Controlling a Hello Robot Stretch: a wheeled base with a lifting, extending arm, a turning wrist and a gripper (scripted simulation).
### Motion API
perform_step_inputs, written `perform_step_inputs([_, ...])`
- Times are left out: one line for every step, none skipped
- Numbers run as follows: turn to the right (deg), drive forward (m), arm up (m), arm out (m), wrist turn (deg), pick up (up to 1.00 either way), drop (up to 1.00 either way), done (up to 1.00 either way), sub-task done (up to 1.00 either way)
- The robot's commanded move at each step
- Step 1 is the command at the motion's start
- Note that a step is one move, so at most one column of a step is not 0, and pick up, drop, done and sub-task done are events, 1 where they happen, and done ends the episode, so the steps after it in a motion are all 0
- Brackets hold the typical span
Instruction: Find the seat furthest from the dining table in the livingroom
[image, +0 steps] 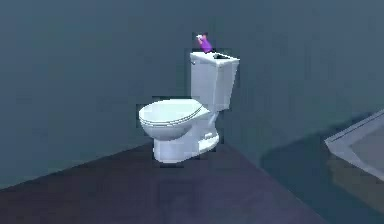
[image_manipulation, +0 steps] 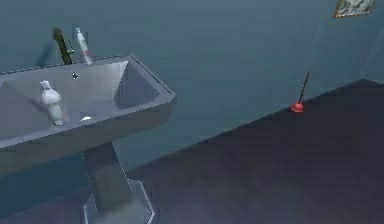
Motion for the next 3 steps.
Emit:
perform_step_inputs([45.0, 0.0, 0.0, 0.0, 0.0, 0.0, 0.0, 0.0, 0.0])
perform_step_inputs([45.0, 0.0, 0.0, 0.0, 0.0, 0.0, 0.0, 0.0, 0.0])
perform_step_inputs([45.0, 0.0, 0.0, 0.0, 0.0, 0.0, 0.0, 0.0, 0.0])
